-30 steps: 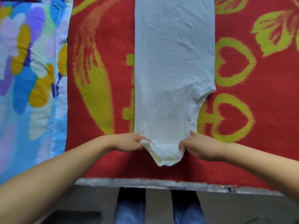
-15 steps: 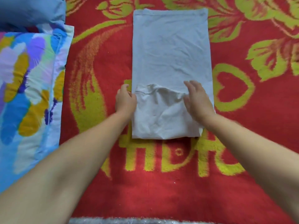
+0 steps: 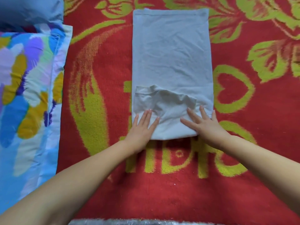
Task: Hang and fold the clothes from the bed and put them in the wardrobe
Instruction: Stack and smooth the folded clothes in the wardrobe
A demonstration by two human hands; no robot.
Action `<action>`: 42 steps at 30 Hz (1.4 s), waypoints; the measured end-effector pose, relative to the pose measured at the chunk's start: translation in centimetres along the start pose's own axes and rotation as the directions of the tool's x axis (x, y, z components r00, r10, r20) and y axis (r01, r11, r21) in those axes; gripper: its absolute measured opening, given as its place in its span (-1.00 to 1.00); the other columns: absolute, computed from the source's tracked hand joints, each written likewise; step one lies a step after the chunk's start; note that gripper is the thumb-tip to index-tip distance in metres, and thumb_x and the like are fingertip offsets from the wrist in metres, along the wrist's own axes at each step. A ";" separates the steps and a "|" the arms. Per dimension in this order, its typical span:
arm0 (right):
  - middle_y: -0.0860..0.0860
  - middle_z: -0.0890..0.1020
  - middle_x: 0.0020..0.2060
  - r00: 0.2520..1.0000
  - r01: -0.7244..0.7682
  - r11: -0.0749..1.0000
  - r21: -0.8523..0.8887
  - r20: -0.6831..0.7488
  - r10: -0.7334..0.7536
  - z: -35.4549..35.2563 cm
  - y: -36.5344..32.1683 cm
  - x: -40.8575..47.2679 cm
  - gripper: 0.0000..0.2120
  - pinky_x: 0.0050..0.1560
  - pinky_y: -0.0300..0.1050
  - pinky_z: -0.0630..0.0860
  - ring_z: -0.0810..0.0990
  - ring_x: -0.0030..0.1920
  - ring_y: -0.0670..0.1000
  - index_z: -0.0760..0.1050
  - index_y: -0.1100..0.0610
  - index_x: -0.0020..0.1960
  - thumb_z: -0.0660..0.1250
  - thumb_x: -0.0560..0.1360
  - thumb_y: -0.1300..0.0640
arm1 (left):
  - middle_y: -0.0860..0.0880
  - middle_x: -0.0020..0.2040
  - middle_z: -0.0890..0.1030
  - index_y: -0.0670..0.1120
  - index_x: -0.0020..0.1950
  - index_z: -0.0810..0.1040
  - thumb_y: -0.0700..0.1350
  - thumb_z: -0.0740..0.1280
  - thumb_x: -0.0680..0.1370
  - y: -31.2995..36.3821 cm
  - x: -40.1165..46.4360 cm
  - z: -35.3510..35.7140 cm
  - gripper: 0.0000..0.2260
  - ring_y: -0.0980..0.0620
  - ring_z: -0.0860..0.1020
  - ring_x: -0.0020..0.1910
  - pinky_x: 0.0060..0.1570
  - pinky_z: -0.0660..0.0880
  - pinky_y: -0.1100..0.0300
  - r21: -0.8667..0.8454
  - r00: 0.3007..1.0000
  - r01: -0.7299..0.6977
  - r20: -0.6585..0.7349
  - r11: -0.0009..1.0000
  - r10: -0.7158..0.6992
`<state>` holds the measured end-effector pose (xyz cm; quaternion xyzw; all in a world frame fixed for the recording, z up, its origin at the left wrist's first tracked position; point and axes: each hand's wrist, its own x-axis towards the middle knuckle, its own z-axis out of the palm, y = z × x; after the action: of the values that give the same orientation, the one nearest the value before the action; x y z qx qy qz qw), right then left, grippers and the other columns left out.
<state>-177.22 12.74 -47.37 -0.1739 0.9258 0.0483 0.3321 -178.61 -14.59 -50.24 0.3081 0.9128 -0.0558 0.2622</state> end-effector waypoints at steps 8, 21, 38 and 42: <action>-0.04 -0.06 0.56 0.937 0.127 0.967 0.221 0.293 -0.190 -3.8 -1.4 -3.4 -0.34 0.48 0.22 0.01 -0.09 0.54 0.19 0.10 -0.23 0.51 0.03 0.52 0.28 | -0.31 0.51 -0.29 0.00 0.55 -0.29 -0.44 0.08 0.43 0.6 -3.0 -4.5 -0.16 -0.23 -0.26 0.51 0.46 -0.11 -0.12 -0.118 0.849 -0.169 0.487 0.979 0.205; 0.11 0.50 -0.34 0.955 -0.202 0.682 0.703 0.297 -0.023 -10.1 4.1 0.3 -0.79 -0.30 -0.12 0.29 0.42 -0.31 0.04 0.52 0.25 -0.24 0.14 0.43 0.39 | -0.17 0.02 0.64 -0.21 0.05 0.58 -0.46 0.18 0.45 -6.7 2.5 -14.5 -0.70 -0.05 0.59 -0.04 -0.01 0.54 0.01 -0.756 0.882 0.254 0.437 0.603 0.176; -0.01 -0.17 0.55 0.912 -0.226 0.946 0.235 -0.292 0.290 0.5 1.3 6.0 -0.43 0.40 0.42 -0.14 -0.16 0.55 0.16 -0.13 -0.10 0.56 -0.09 0.60 -0.19 | -0.08 0.54 0.07 -0.08 0.52 0.20 0.06 0.26 0.58 -1.3 3.4 -0.7 -0.44 -0.08 0.03 0.52 0.38 -0.03 -0.35 -0.255 0.904 0.243 -0.291 0.936 -0.314; 0.11 0.01 0.55 0.900 -0.228 0.953 0.200 -0.331 0.285 0.1 2.8 4.3 -0.39 0.35 0.48 -0.13 -0.09 0.54 0.13 -0.09 0.04 0.56 -0.17 0.56 -0.17 | -0.14 0.53 0.06 -0.12 0.53 0.11 0.15 0.05 0.55 -1.6 2.4 -1.0 -0.39 -0.15 0.04 0.51 0.37 -0.04 -0.35 -0.191 0.932 0.182 -0.279 0.965 -0.231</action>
<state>-181.26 14.08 -50.23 -0.0295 0.9862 -0.0136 0.1623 -181.67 -14.35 -50.69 0.1929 0.9707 0.0384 0.1382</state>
